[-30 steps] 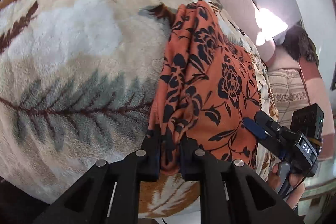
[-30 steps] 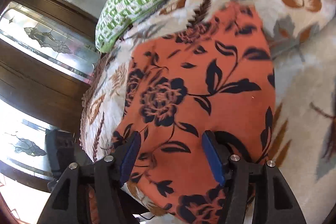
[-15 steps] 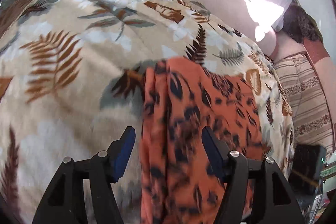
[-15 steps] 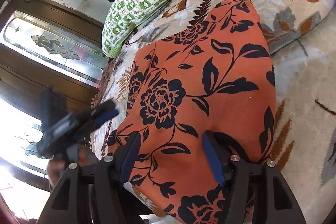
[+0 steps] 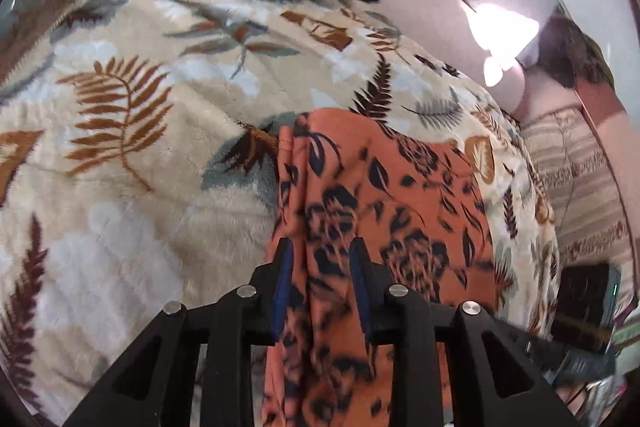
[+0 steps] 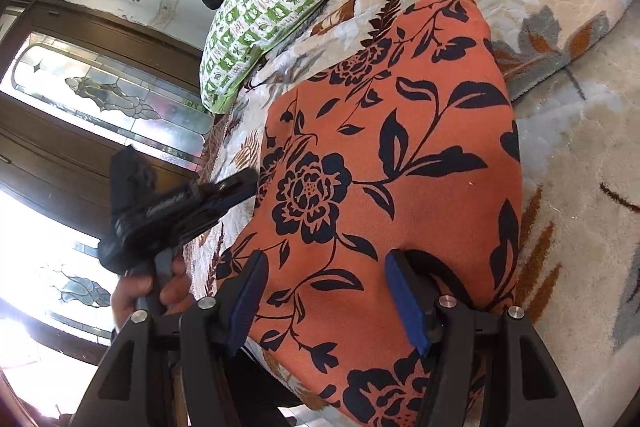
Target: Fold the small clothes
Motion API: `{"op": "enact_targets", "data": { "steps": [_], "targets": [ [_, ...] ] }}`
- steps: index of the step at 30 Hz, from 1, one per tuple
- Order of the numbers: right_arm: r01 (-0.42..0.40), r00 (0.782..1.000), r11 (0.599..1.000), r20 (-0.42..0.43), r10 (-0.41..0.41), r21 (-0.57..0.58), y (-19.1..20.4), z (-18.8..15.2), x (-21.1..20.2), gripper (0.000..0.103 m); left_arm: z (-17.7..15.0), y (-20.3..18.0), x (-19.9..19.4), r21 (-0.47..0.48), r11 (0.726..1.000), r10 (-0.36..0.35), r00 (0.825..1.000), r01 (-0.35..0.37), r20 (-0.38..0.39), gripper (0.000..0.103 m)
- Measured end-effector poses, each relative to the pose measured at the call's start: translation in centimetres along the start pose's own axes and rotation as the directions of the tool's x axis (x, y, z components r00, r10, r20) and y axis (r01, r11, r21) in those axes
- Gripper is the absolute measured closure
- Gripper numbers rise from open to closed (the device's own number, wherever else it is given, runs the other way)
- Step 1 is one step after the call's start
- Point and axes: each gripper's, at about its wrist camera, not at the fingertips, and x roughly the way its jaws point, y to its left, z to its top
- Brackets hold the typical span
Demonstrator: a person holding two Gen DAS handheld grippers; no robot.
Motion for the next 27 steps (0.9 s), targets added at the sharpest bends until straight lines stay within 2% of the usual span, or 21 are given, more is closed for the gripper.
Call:
{"op": "enact_targets", "data": {
  "steps": [2, 3, 4, 6, 7, 10, 15, 19, 22, 24, 27],
  "targets": [
    [-0.009, 1.0, 1.0, 0.01, 0.009, 0.0, 0.6, -0.2, -0.5, 0.038, -1.7, -0.3, -1.1, 0.018, 1.0, -0.006, 1.0, 0.005, 0.012, 0.054],
    [-0.021, 1.0, 1.0, 0.017, 0.021, -0.005, 1.0, -0.4, -0.8, 0.038, -2.7, -0.3, -1.2, 0.022, 1.0, -0.014, 1.0, 0.014, 0.012, 0.053],
    [-0.028, 0.999, 1.0, 0.018, 0.028, -0.01, 1.3, -0.5, -0.9, 0.038, -3.5, 0.0, -0.9, 0.02, 1.0, -0.008, 1.0, 0.008, 0.006, 0.053],
    [-0.023, 1.0, 1.0, 0.016, 0.023, -0.016, 1.5, -1.1, -0.9, 0.034, -4.9, 1.1, 1.2, 0.009, 0.999, 0.047, 0.997, -0.047, -0.058, 0.06],
    [-0.011, 1.0, 1.0, 0.006, 0.011, -0.007, 1.2, -1.2, -0.6, 0.033, -5.3, 2.0, 1.8, -0.021, 1.0, 0.021, 0.997, -0.022, -0.072, 0.06],
    [-0.008, 1.0, 1.0, -0.026, 0.009, 0.023, 0.5, -1.4, 0.1, 0.033, -5.1, 2.0, 0.1, -0.07, 0.998, -0.001, 0.999, -0.002, -0.043, 0.061],
    [-0.038, 0.999, 0.999, 0.036, 0.038, -0.01, 2.0, -2.0, -3.0, 0.033, -5.5, -0.3, -3.2, 0.019, 0.999, 0.049, 0.998, -0.05, 0.03, 0.06],
    [0.005, 1.0, 0.998, -0.022, -0.004, 0.068, -0.5, -3.2, -1.9, 0.03, -6.1, -0.8, -3.6, 0.024, 0.995, 0.092, 0.996, -0.092, 0.012, 0.06],
    [-0.017, 1.0, 0.998, 0.004, 0.017, 0.06, 0.1, -3.5, -3.0, 0.03, -6.6, -1.2, -4.9, 0.036, 0.993, 0.112, 0.993, -0.114, 0.036, 0.06],
    [-0.008, 1.0, 1.0, 0.025, 0.008, 0.013, 1.0, -3.4, -4.2, 0.03, -6.8, -1.7, -5.3, 0.045, 0.989, 0.135, 0.99, -0.138, 0.05, 0.054],
    [0.001, 0.999, 1.0, 0.045, -0.002, 0.024, 0.9, -3.5, -5.4, 0.03, -6.6, -2.5, -5.7, 0.059, 0.984, 0.165, 0.983, -0.17, 0.084, 0.046]
  ]
}}
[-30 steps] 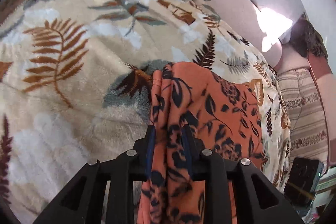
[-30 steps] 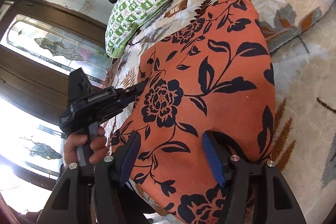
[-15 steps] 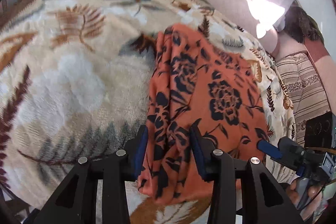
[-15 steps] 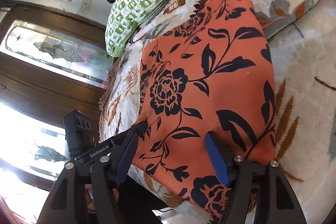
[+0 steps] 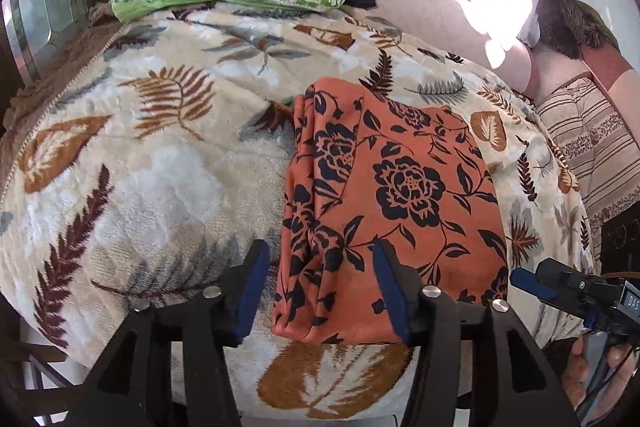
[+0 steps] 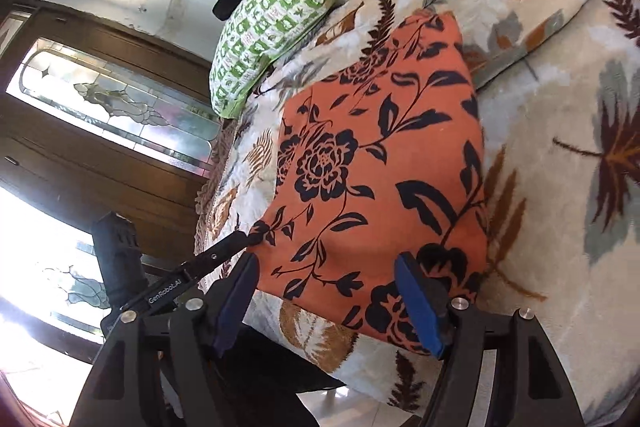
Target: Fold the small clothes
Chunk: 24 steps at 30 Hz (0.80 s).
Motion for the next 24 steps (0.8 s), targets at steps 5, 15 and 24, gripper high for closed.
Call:
{"op": "enact_targets", "data": {
  "steps": [5, 15, 24],
  "targets": [
    [0.053, 0.998, 0.998, 0.033, -0.054, 0.028, -1.4, -0.3, -1.7, 0.029, 0.3, -0.6, -0.9, 0.039, 0.999, 0.034, 0.999, -0.035, 0.034, 0.04],
    [0.119, 0.988, 0.988, 0.089, -0.129, 0.102, -4.5, 1.0, -3.9, 0.016, 0.7, 1.2, 0.3, -0.004, 0.999, 0.037, 0.999, -0.037, 0.023, 0.029],
    [-0.066, 0.993, 0.998, 0.094, 0.066, 0.006, -0.5, 5.5, -1.0, 0.016, 1.0, -1.0, 1.0, 0.059, 0.998, 0.031, 0.999, -0.033, 0.043, 0.029]
  ]
}}
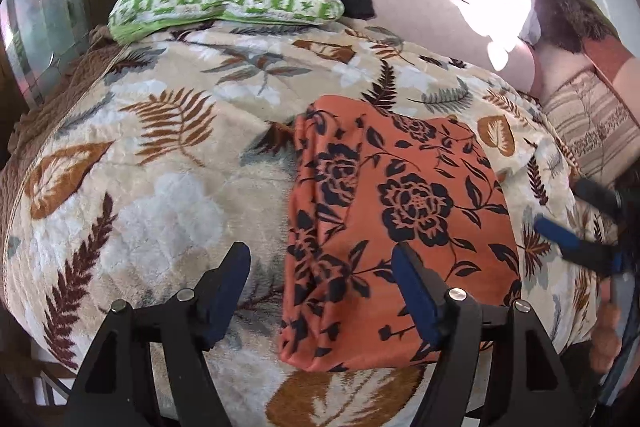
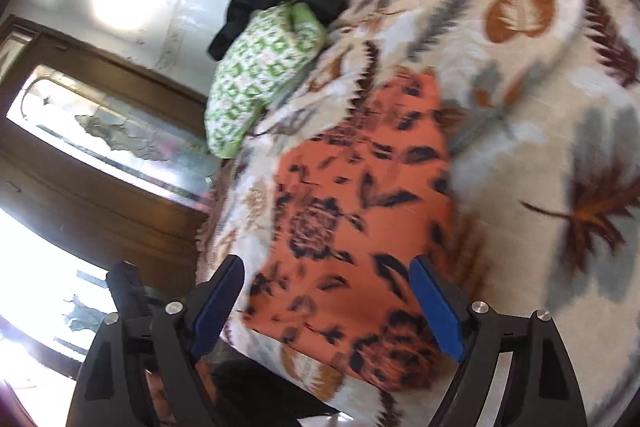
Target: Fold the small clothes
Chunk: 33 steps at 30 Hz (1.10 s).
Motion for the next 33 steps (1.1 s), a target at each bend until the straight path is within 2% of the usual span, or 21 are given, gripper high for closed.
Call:
{"op": "enact_targets", "data": {
  "steps": [3, 4, 5, 6, 9, 13, 15, 17, 18, 24, 25, 27, 29, 31, 33],
  "targets": [
    [-0.092, 0.994, 0.99, -0.042, 0.097, 0.103, -1.9, 2.1, 4.0, 0.015, 0.2, -1.4, 1.0, 0.034, 0.999, 0.004, 1.0, -0.004, -0.01, 0.029],
    [-0.098, 0.989, 0.981, -0.093, 0.115, 0.165, -3.5, 2.2, 5.9, 0.015, 0.3, -1.8, 1.5, 0.042, 0.999, 0.008, 1.0, -0.007, -0.023, 0.029],
    [-0.071, 0.987, 0.97, -0.127, 0.103, 0.233, -5.1, 1.9, 7.4, 0.015, 0.4, -2.1, 1.8, 0.048, 0.999, 0.01, 0.999, -0.009, -0.033, 0.029],
    [-0.068, 0.988, 0.962, -0.114, 0.101, 0.264, -5.8, 1.6, 7.5, 0.015, 0.5, -2.4, 1.9, 0.055, 0.998, 0.011, 0.999, -0.009, -0.034, 0.029],
    [-0.148, 0.981, 0.964, -0.092, 0.172, 0.222, -4.1, 2.3, 5.7, 0.015, 0.5, -3.2, 2.6, 0.092, 0.995, 0.026, 0.999, -0.024, -0.018, 0.029],
    [-0.173, 0.984, 0.968, -0.014, 0.178, 0.181, -3.7, 5.2, 3.9, 0.015, -0.6, -3.3, 6.2, 0.123, 0.989, 0.095, 0.989, -0.081, -0.112, 0.028],
    [-0.173, 0.984, 0.957, 0.004, 0.178, 0.234, -5.6, 6.3, 5.1, 0.014, -1.0, -2.7, 6.4, 0.103, 0.992, 0.083, 0.993, -0.074, -0.089, 0.023],
    [-0.134, 0.985, 0.937, -0.063, 0.163, 0.322, -8.4, 6.0, 8.0, 0.014, -1.1, -2.4, 6.5, 0.091, 0.994, 0.073, 0.993, -0.065, -0.095, 0.023],
    [-0.136, 0.984, 0.934, -0.065, 0.166, 0.331, -8.9, 6.1, 8.3, 0.014, -1.2, -2.4, 6.5, 0.093, 0.993, 0.075, 0.993, -0.066, -0.093, 0.022],
    [-0.211, 0.975, 0.946, -0.019, 0.223, 0.246, -5.8, 7.2, 6.3, 0.014, -1.6, -1.9, 6.6, 0.067, 0.996, 0.064, 0.994, -0.059, -0.084, 0.02],
    [-0.199, 0.976, 0.952, -0.041, 0.214, 0.231, -5.9, 7.0, 7.2, 0.013, -1.6, -1.9, 6.7, 0.056, 0.997, 0.059, 0.994, -0.055, -0.089, 0.019],
    [-0.097, 0.98, 0.97, -0.15, 0.133, 0.224, -6.9, 6.1, 9.9, 0.012, -1.6, -1.8, 6.8, 0.059, 0.997, 0.058, 0.994, -0.053, -0.093, 0.019],
    [-0.114, 0.983, 0.969, -0.115, 0.142, 0.218, -5.9, 6.2, 8.9, 0.012, -1.6, -1.9, 6.8, 0.07, 0.996, 0.064, 0.994, -0.058, -0.086, 0.019],
    [-0.15, 0.978, 0.961, -0.109, 0.179, 0.231, -4.6, 6.2, 7.5, 0.012, -1.7, -1.8, 6.8, 0.067, 0.996, 0.06, 0.994, -0.054, -0.086, 0.019],
    [-0.165, 0.974, 0.973, -0.127, 0.187, 0.161, -3.1, 5.2, 6.4, 0.012, -1.6, -1.7, 6.8, 0.063, 0.997, 0.055, 0.995, -0.05, -0.086, 0.019]
  ]
}}
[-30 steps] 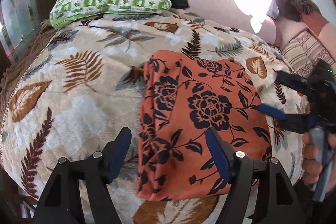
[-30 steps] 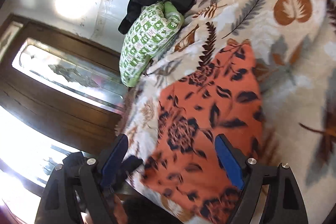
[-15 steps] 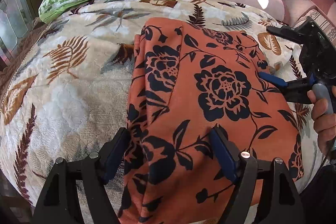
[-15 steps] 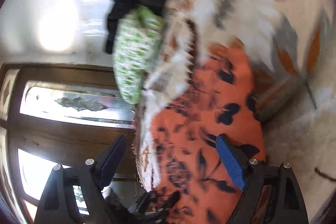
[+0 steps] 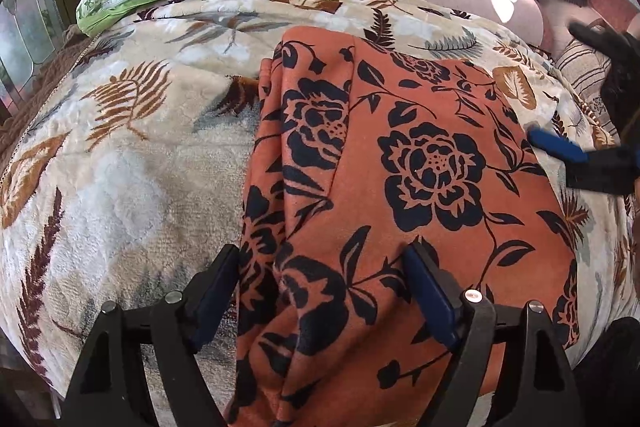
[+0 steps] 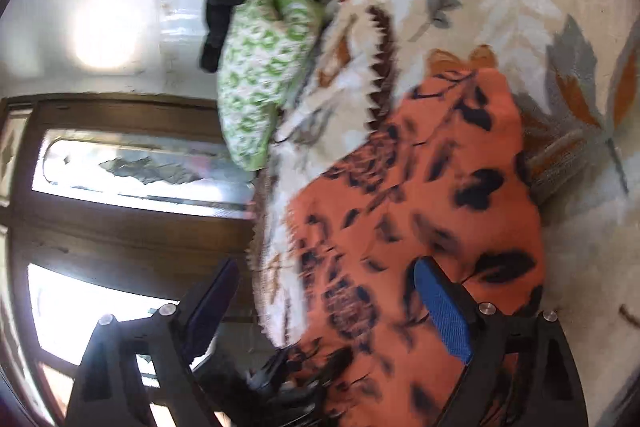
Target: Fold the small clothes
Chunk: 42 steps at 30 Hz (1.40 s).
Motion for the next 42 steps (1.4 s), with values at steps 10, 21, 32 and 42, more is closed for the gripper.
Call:
{"op": "enact_targets", "data": {
  "steps": [10, 21, 32, 42],
  "targets": [
    [-0.02, 1.0, 1.0, 0.002, 0.02, -0.007, 1.2, -5.7, -2.3, 0.012, -0.7, 0.8, -3.4, 0.011, 1.0, 0.017, 0.999, -0.018, 0.045, 0.018],
    [-0.003, 1.0, 0.999, -0.02, 0.002, -0.043, 0.9, -11.3, -2.5, 0.011, -1.8, 1.5, -6.6, -0.011, 0.998, 0.063, 0.994, -0.062, 0.084, 0.018],
    [0.01, 0.997, 0.998, 0.073, -0.014, 0.06, -1.7, -7.7, -1.8, 0.011, -1.5, 2.9, -6.6, -0.037, 0.998, 0.057, 0.995, -0.054, 0.081, 0.018],
    [0.108, 0.983, 0.994, 0.148, -0.107, -0.002, -2.7, -8.5, -6.8, 0.011, 1.2, 5.9, -3.6, -0.169, 0.985, -0.011, 1.0, 0.013, 0.017, 0.018]
  ]
}}
